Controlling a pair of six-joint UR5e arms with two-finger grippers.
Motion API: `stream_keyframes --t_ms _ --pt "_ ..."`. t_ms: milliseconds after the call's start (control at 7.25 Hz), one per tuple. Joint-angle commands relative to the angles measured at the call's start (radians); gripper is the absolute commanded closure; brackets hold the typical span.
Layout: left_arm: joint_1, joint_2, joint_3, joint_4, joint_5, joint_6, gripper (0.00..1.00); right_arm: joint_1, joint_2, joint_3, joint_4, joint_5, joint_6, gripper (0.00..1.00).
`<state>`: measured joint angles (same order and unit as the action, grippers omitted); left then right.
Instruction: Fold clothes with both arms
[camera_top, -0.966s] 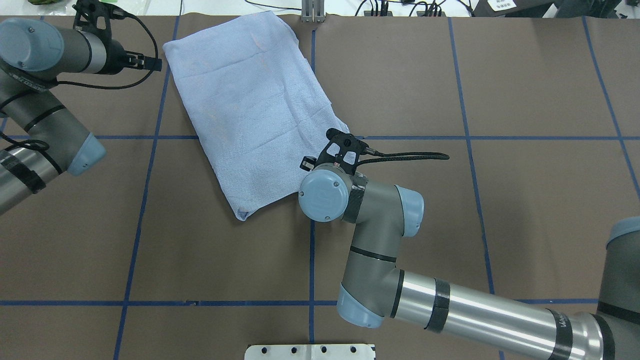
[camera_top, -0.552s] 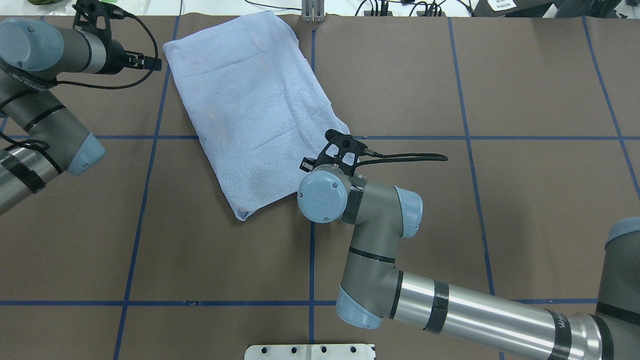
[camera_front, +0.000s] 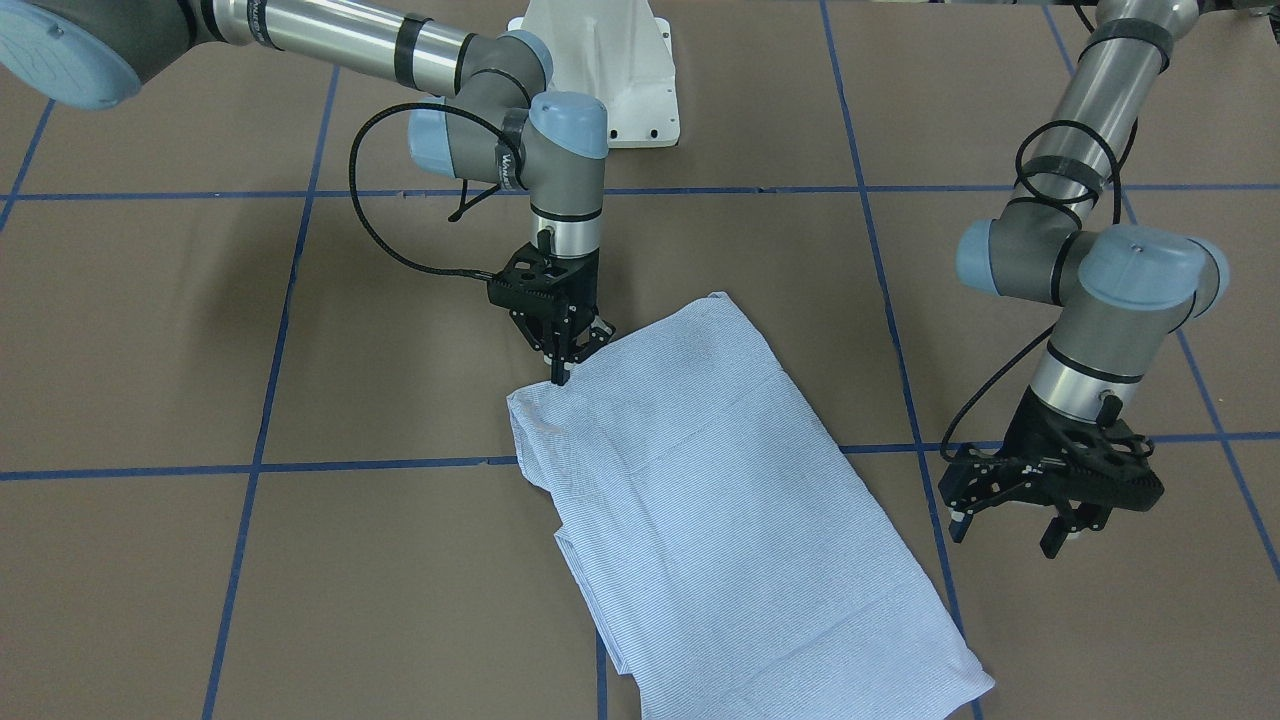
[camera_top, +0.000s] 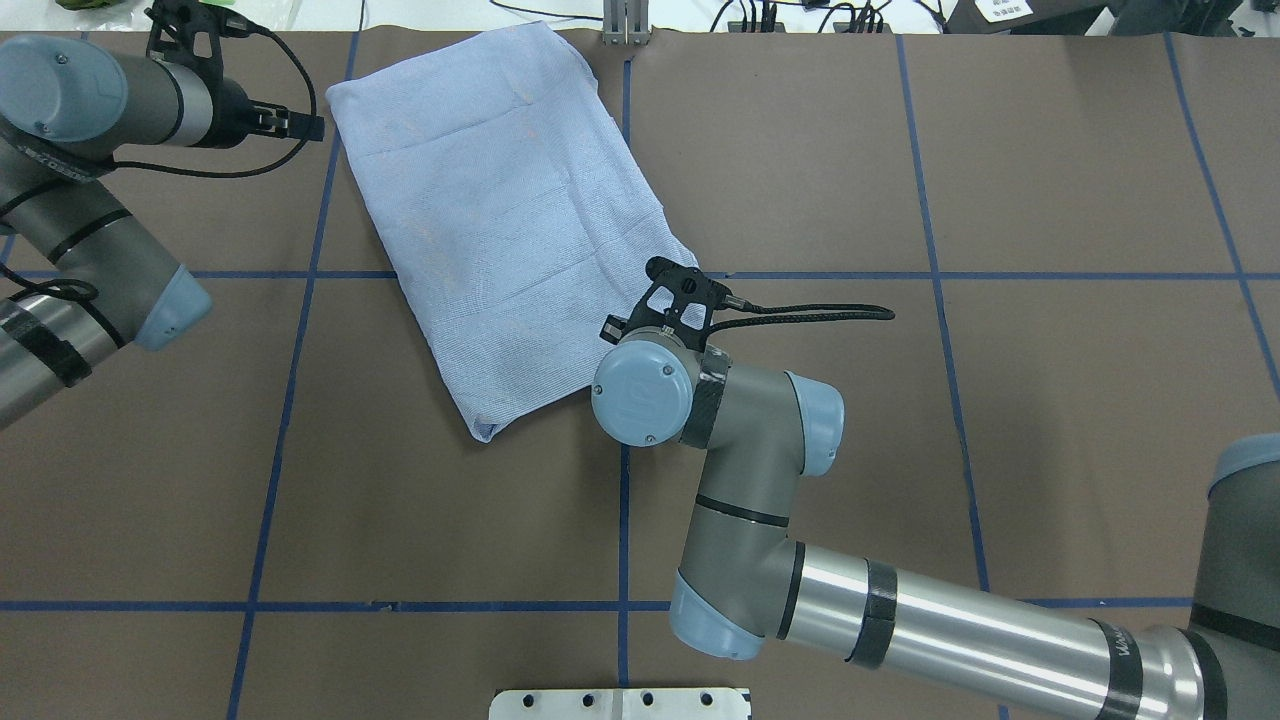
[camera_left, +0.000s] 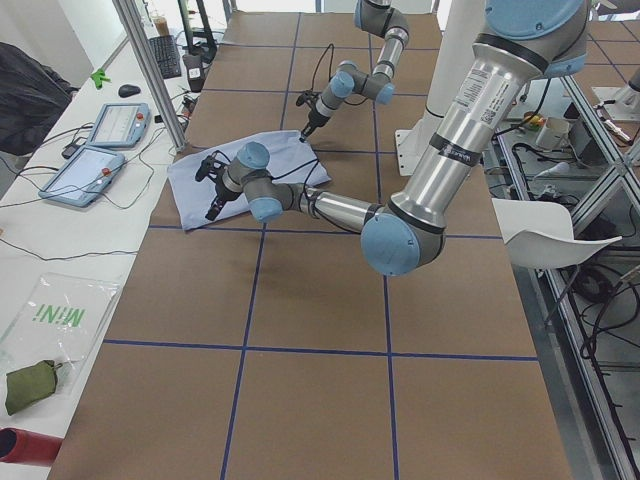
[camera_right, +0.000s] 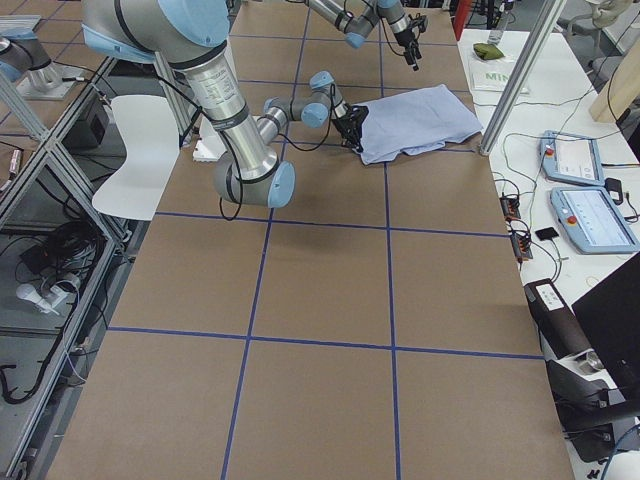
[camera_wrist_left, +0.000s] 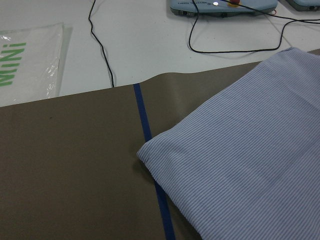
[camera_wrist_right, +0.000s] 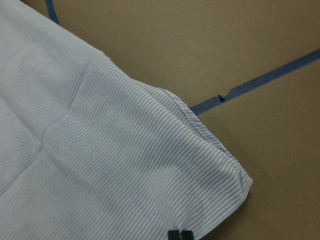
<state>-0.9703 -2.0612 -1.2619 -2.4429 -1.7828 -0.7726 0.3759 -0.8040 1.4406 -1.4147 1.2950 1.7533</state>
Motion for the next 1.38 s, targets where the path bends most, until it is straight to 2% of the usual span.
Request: stream_keyframes --t_ms 0,138,276,690,828,966,1103,1241 --pt "0.004 0.015 -0.036 0.004 -0.003 -0.023 0.00 0.000 -0.021 0.053 -0.006 0.001 -0.008 1.00" --pt "0.004 0.019 -0.075 0.016 -0.019 -0.077 0.00 0.000 -0.024 0.058 -0.006 0.000 -0.008 1.00" --pt "0.007 0.057 -0.136 0.015 -0.076 -0.165 0.00 0.000 -0.023 0.058 -0.006 0.000 -0.008 1.00" --pt "0.203 0.254 -0.461 0.012 -0.057 -0.536 0.00 0.000 -0.021 0.058 -0.004 -0.002 -0.008 1.00" --pt "0.314 0.280 -0.518 0.013 0.042 -0.708 0.00 0.000 -0.021 0.060 -0.004 -0.002 -0.008 1.00" --pt "0.431 0.280 -0.522 0.013 0.171 -0.875 0.00 0.000 -0.021 0.060 -0.004 -0.002 -0.008 1.00" --pt "0.506 0.279 -0.518 0.016 0.245 -0.974 0.00 0.000 -0.021 0.058 -0.003 -0.002 -0.008 1.00" --pt "0.536 0.274 -0.510 0.033 0.275 -1.057 0.08 0.000 -0.020 0.060 -0.003 -0.002 -0.008 1.00"
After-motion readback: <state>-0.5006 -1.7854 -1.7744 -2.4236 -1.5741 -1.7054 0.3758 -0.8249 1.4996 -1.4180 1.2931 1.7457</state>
